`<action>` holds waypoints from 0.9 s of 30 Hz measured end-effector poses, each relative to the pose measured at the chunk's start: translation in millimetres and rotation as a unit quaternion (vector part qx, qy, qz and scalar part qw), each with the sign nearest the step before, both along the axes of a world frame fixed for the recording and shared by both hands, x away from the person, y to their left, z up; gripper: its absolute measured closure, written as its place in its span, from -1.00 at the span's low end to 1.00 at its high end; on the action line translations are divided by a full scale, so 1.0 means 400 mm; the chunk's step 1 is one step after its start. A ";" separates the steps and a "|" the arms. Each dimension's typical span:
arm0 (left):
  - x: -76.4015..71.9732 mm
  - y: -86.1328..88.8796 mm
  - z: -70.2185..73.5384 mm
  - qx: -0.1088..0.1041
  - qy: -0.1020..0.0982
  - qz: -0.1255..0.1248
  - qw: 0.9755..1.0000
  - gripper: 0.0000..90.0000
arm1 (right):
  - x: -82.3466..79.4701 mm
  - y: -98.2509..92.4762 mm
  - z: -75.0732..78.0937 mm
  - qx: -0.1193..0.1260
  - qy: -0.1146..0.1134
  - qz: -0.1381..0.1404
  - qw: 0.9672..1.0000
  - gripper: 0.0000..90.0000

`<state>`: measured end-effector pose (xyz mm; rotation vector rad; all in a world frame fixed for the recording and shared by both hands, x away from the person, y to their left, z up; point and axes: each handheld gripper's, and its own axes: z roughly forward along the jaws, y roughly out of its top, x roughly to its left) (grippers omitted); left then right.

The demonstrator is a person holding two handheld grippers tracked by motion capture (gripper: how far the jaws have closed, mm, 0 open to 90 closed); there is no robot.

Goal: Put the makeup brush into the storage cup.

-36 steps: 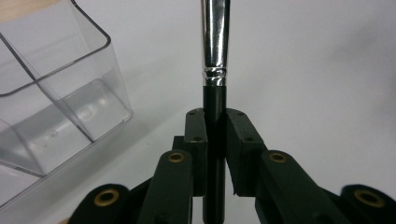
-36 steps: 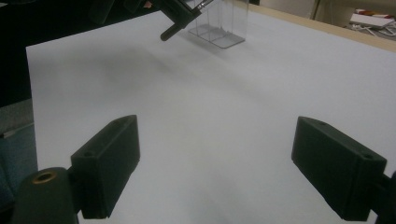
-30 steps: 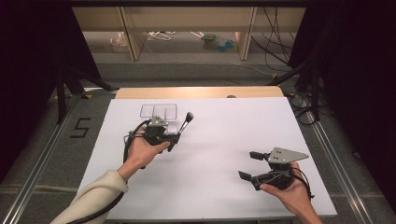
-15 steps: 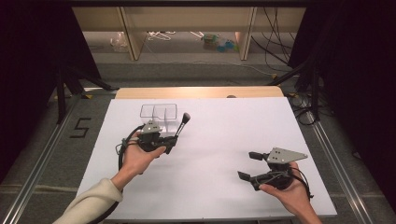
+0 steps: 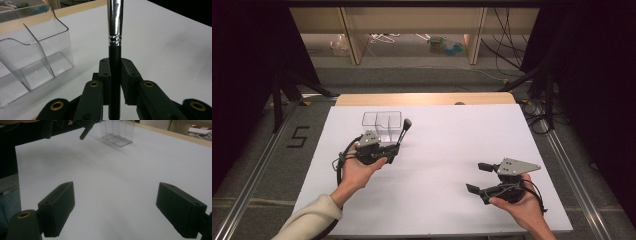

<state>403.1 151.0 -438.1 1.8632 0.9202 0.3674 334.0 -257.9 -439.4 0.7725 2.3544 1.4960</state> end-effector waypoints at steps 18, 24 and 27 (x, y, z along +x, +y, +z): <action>0.008 0.016 0.003 -0.022 -0.043 0.035 0.998 0.76 | 0.000 -0.001 0.000 0.000 0.000 0.003 1.000 -0.64; 0.010 0.021 0.009 -0.031 -0.052 0.047 0.997 0.76 | 0.000 0.000 0.000 0.001 -0.001 0.003 1.000 -0.64; 0.012 0.025 0.013 -0.033 -0.058 0.052 0.996 0.76 | -0.002 -0.002 0.002 -0.005 0.001 -0.001 1.000 -0.64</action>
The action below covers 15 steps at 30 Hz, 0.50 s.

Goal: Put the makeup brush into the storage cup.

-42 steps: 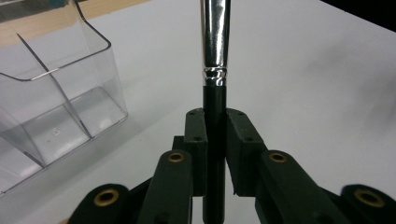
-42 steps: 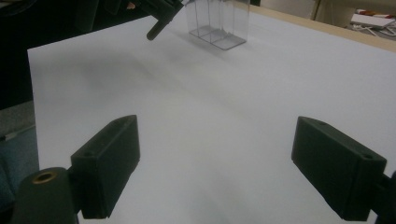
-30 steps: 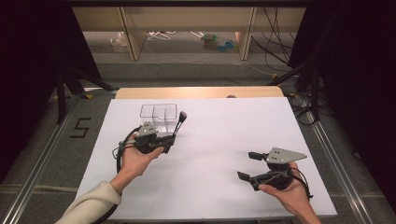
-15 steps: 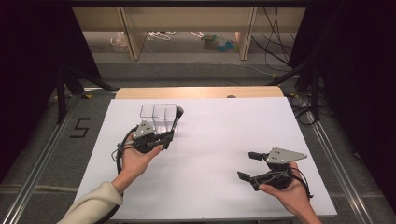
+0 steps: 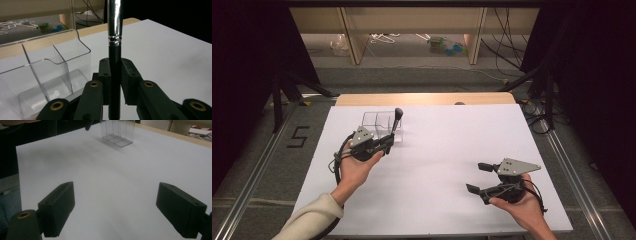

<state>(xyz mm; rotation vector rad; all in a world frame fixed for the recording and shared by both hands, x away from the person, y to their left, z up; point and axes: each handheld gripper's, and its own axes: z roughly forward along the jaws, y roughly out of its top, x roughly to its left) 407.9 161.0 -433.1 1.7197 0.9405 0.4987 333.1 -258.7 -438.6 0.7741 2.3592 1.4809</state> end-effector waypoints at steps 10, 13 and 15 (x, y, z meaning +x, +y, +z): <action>0.008 0.009 0.008 -0.007 -0.016 0.013 1.000 0.76 | 0.000 -0.001 0.000 -0.001 0.001 0.000 1.000 -0.64; 0.012 0.011 0.012 -0.010 -0.020 0.017 1.000 0.76 | 0.000 -0.001 0.000 -0.001 0.001 0.000 1.000 -0.64; 0.015 0.011 0.014 -0.012 -0.021 0.019 1.000 0.76 | 0.000 -0.001 0.000 0.000 0.001 -0.001 1.000 -0.64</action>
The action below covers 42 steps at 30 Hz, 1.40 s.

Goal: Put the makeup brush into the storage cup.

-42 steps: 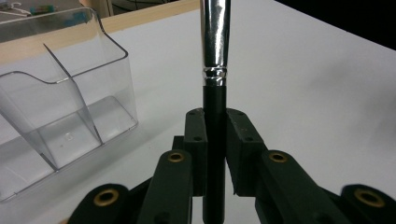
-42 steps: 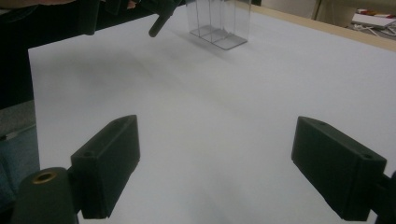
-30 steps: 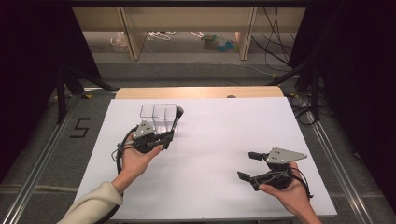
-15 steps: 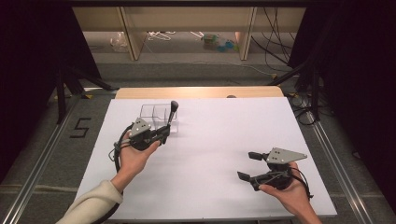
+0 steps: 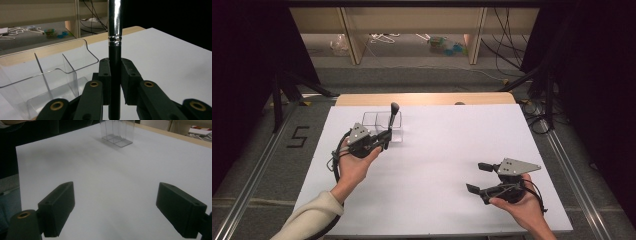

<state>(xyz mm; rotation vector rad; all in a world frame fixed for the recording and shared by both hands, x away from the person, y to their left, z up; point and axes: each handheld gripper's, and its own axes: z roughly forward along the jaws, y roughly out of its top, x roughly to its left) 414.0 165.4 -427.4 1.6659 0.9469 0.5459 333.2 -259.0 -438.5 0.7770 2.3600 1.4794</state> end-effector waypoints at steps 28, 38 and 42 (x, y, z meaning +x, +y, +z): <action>0.029 -0.016 0.010 -0.007 -0.014 0.007 1.000 0.76 | -0.001 -0.002 0.000 0.000 -0.002 -0.002 1.000 -0.64; 0.040 -0.021 0.019 -0.012 -0.018 0.006 1.000 0.76 | 0.000 -0.001 -0.001 0.005 -0.003 0.000 1.000 -0.64; 0.046 -0.023 0.024 -0.014 -0.021 0.007 1.000 0.76 | 0.000 -0.001 -0.001 0.005 -0.003 -0.001 1.000 -0.64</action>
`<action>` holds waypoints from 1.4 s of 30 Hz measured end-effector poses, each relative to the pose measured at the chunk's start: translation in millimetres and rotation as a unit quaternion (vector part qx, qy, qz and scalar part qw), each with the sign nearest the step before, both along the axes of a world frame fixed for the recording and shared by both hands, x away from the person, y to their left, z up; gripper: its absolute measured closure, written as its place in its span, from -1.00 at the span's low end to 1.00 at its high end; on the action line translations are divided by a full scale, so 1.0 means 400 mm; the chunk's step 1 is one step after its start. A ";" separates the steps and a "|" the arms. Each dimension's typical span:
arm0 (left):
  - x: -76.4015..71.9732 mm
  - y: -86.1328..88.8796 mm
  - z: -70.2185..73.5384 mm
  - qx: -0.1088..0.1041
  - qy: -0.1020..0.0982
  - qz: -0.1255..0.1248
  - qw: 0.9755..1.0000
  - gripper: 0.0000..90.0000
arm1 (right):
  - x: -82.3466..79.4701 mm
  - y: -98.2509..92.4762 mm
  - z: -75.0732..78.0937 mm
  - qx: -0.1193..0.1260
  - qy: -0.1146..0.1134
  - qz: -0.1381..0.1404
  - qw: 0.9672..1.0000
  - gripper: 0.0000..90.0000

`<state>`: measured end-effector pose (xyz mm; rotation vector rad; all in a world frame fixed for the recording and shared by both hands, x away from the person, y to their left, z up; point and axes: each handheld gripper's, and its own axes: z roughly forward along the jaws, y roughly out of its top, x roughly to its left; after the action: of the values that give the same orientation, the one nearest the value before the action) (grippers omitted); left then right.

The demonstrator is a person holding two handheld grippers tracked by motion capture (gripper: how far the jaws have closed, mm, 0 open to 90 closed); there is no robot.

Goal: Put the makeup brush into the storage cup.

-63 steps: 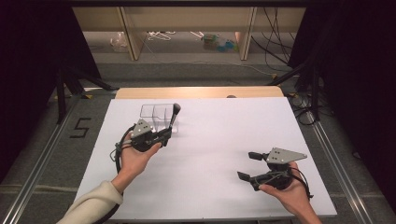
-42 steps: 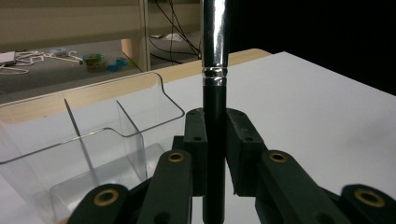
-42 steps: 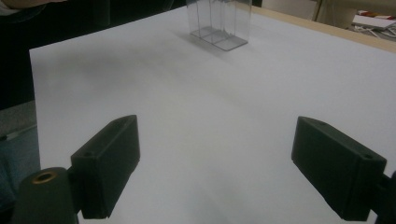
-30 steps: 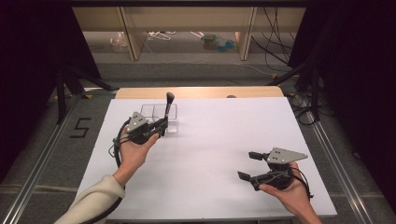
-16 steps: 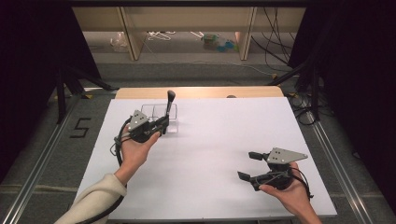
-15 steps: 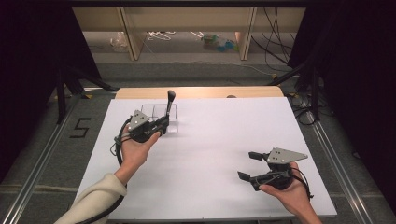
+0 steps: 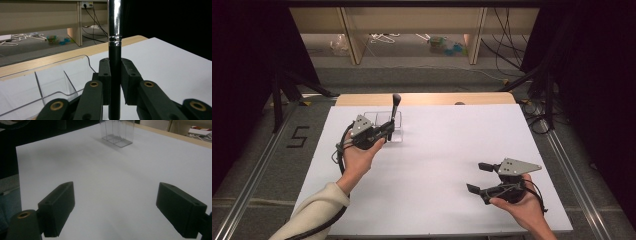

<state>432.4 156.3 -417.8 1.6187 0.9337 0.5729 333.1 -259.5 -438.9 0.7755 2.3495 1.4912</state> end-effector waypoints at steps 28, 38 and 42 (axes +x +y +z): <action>0.035 -0.012 -0.004 -0.015 -0.013 0.007 1.000 0.75 | 0.001 0.000 -0.002 0.004 0.001 0.001 1.000 -0.64; 0.046 -0.013 -0.005 -0.016 -0.015 0.012 1.000 0.75 | 0.001 0.000 -0.002 0.004 0.000 0.001 1.000 -0.64; 0.050 -0.014 -0.003 -0.013 -0.018 0.012 1.000 0.75 | 0.001 0.000 -0.002 0.004 0.000 0.001 1.000 -0.64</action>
<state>452.4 150.8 -418.9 1.5724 0.9313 0.6017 333.5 -259.5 -439.6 0.7744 2.3462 1.5017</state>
